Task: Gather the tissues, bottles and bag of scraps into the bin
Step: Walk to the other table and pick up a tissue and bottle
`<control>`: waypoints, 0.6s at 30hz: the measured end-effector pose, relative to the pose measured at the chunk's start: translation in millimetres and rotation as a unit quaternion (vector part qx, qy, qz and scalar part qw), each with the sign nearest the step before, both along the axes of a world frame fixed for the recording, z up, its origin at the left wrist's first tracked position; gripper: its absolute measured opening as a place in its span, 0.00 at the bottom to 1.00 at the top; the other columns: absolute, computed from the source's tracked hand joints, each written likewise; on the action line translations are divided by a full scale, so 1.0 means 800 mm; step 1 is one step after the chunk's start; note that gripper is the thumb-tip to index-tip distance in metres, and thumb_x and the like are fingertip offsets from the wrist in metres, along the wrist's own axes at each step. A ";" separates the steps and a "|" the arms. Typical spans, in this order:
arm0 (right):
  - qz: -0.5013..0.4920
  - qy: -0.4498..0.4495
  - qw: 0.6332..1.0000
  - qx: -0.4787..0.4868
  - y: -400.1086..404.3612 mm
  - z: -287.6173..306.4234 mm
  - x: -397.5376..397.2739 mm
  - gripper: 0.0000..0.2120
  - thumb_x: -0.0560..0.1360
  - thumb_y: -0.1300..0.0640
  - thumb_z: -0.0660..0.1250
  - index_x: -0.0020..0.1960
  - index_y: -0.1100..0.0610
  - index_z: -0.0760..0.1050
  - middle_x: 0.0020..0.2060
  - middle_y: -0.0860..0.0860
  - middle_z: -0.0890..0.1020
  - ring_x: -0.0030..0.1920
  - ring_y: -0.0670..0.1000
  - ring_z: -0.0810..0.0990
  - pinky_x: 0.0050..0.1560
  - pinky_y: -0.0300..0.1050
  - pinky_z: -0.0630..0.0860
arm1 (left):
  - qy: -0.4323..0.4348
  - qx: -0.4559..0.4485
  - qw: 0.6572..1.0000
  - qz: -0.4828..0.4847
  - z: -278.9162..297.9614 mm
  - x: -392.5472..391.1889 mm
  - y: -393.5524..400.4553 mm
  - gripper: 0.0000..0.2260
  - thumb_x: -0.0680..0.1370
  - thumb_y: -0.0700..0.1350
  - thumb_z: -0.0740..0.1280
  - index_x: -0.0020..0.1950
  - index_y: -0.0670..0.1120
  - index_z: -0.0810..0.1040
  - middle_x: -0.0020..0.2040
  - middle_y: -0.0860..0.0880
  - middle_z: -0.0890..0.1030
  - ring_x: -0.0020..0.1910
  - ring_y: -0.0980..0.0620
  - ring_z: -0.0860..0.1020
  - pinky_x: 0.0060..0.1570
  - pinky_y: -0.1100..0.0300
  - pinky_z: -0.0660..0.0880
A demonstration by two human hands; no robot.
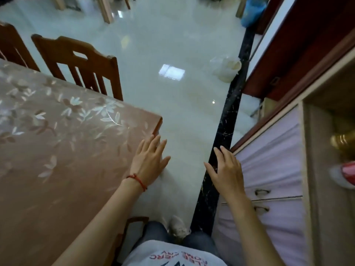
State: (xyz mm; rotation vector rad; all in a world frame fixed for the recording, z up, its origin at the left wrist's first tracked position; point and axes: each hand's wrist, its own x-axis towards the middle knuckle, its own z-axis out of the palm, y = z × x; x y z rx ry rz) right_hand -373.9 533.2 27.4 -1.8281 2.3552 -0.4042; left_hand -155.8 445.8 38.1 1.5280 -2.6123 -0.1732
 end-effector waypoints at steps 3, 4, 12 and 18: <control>-0.032 0.008 0.999 0.001 0.006 -0.004 -0.008 0.25 0.74 0.48 0.65 0.64 0.63 0.70 0.62 0.61 0.75 0.63 0.61 0.73 0.61 0.56 0.70 | 0.018 0.005 0.999 -0.035 -0.005 -0.016 -0.011 0.24 0.74 0.55 0.55 0.61 0.41 0.75 0.60 0.39 0.78 0.61 0.39 0.75 0.59 0.41 0.71; -0.038 0.013 0.999 -0.002 0.006 -0.005 -0.011 0.25 0.74 0.48 0.64 0.64 0.63 0.71 0.62 0.62 0.75 0.63 0.61 0.73 0.60 0.56 0.70 | 0.020 0.006 0.999 -0.042 -0.005 -0.022 -0.015 0.24 0.74 0.55 0.54 0.61 0.41 0.75 0.60 0.39 0.78 0.61 0.39 0.75 0.58 0.41 0.71; -0.052 0.015 0.999 -0.005 -0.036 -0.013 -0.058 0.25 0.73 0.48 0.65 0.64 0.62 0.71 0.62 0.62 0.75 0.63 0.60 0.73 0.61 0.56 0.70 | 0.009 0.014 0.998 -0.061 -0.017 -0.082 -0.067 0.22 0.73 0.53 0.60 0.61 0.41 0.75 0.60 0.39 0.78 0.60 0.38 0.76 0.57 0.41 0.72; -0.041 0.029 0.999 -0.019 -0.109 -0.015 -0.131 0.25 0.72 0.47 0.63 0.62 0.62 0.73 0.59 0.61 0.77 0.61 0.61 0.75 0.59 0.57 0.72 | 0.004 0.029 0.998 -0.049 -0.024 -0.150 -0.131 0.25 0.74 0.56 0.53 0.62 0.41 0.74 0.61 0.39 0.77 0.61 0.38 0.74 0.58 0.42 0.71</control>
